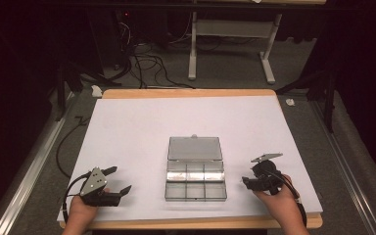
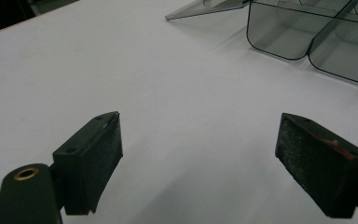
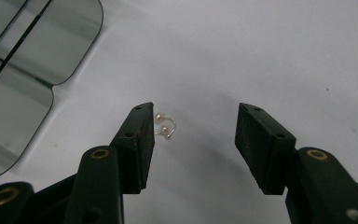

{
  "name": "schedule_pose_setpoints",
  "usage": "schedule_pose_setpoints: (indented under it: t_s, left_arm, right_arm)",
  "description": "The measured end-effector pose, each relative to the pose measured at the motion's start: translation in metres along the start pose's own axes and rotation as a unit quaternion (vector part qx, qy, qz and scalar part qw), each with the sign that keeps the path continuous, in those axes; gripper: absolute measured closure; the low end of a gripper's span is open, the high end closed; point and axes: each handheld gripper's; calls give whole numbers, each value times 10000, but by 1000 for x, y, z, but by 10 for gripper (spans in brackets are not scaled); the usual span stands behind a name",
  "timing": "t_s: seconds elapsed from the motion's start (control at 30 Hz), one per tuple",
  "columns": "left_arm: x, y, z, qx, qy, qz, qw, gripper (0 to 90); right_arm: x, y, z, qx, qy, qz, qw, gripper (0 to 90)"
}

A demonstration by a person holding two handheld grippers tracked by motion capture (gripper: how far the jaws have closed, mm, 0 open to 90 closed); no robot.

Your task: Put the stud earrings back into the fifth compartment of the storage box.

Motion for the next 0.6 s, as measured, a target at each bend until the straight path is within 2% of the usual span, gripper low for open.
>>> schedule_pose_setpoints:
  t_s: [0.23,0.4,0.6]
  left_arm:
    - [1,1,-2,-113,66,-24,9999,152]
    - [5,2,-5,-284,98,-235,9993,153]
    - [5,2,-5,-284,95,-257,9992,153]
  right_arm:
    - [-1,1,-1,-290,115,99,9995,534]
    - [-2,3,-1,-522,291,204,9980,579]
    - [-4,6,0,-751,347,310,9961,609]
Point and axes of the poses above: each handheld gripper's, and its own axes: z roughly backward along the jaws, y roughly out of its top, x roughly to its right, and after that the axes turned 5 degrees about z, right-handed
